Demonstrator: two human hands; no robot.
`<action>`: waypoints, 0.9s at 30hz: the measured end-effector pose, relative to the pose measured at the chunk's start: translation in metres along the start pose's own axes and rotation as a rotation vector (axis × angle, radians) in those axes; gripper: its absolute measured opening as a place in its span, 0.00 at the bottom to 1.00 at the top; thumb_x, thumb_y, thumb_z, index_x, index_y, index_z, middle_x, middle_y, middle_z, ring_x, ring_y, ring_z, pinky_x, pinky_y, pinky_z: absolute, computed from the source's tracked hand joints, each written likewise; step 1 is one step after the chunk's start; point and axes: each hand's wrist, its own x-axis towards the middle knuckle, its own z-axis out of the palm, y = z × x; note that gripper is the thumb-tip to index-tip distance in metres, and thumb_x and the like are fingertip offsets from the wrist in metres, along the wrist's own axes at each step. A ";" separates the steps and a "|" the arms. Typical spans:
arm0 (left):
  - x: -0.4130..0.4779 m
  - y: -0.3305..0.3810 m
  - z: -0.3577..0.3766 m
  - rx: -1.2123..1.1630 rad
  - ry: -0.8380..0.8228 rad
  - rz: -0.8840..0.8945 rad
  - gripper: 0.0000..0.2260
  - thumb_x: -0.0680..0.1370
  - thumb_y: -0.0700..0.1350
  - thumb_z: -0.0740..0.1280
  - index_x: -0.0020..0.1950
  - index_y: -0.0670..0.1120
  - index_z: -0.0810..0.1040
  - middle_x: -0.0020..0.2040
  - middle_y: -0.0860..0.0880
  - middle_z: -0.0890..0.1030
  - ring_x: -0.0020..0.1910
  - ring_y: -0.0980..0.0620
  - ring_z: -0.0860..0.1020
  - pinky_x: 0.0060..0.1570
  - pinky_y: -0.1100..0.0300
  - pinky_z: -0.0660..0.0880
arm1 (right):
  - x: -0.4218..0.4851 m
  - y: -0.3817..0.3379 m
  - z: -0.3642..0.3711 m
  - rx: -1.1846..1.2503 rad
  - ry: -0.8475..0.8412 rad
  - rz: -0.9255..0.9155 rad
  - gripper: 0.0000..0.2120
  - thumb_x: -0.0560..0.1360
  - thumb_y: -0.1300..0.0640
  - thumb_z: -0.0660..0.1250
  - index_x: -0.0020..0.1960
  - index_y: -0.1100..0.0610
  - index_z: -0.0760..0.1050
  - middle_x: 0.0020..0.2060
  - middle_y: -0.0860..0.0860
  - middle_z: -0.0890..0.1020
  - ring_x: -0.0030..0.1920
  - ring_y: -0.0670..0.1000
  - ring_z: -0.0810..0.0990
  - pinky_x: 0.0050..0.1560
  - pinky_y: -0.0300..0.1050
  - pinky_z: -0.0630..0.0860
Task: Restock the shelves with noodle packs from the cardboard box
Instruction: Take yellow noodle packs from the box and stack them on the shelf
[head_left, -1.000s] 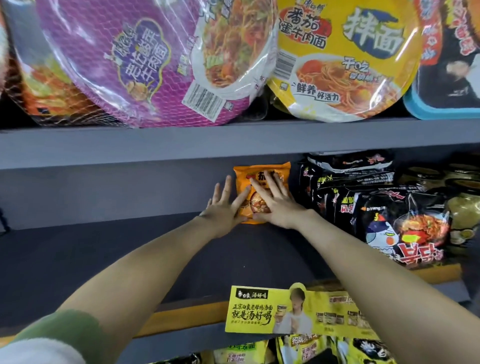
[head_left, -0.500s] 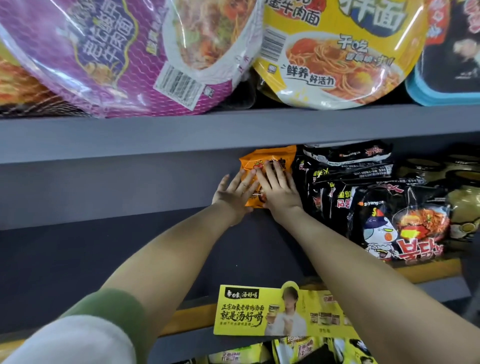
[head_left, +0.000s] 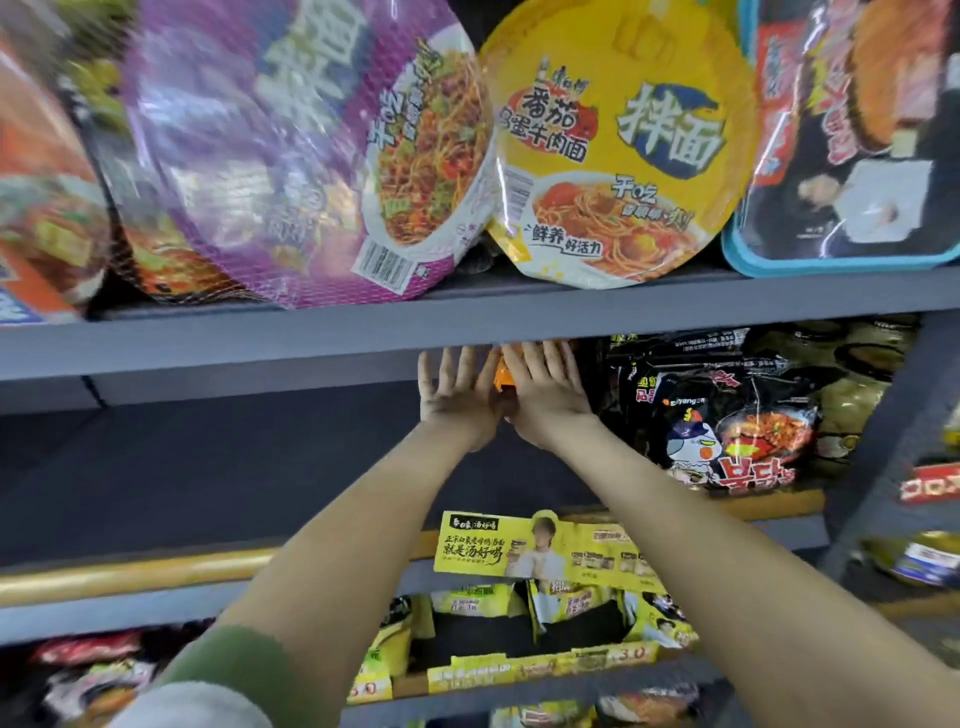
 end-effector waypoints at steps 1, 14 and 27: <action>-0.017 -0.005 -0.001 -0.004 0.020 -0.023 0.29 0.81 0.61 0.44 0.76 0.54 0.34 0.76 0.47 0.32 0.74 0.45 0.31 0.67 0.39 0.28 | -0.013 -0.009 -0.006 0.020 -0.010 -0.022 0.38 0.80 0.47 0.57 0.77 0.52 0.33 0.76 0.51 0.35 0.75 0.56 0.32 0.73 0.53 0.32; -0.256 -0.123 0.047 0.009 0.508 -0.485 0.29 0.78 0.61 0.51 0.77 0.49 0.60 0.76 0.40 0.60 0.74 0.38 0.59 0.69 0.37 0.50 | -0.149 -0.187 -0.030 0.164 0.322 -0.511 0.42 0.75 0.51 0.67 0.77 0.54 0.42 0.77 0.56 0.49 0.76 0.60 0.44 0.72 0.58 0.41; -0.513 -0.328 0.257 -0.183 0.078 -0.929 0.31 0.75 0.62 0.53 0.74 0.48 0.66 0.74 0.39 0.65 0.71 0.36 0.65 0.66 0.33 0.58 | -0.274 -0.495 0.126 0.273 -0.082 -0.899 0.48 0.69 0.52 0.73 0.78 0.53 0.45 0.77 0.55 0.47 0.75 0.60 0.47 0.72 0.62 0.48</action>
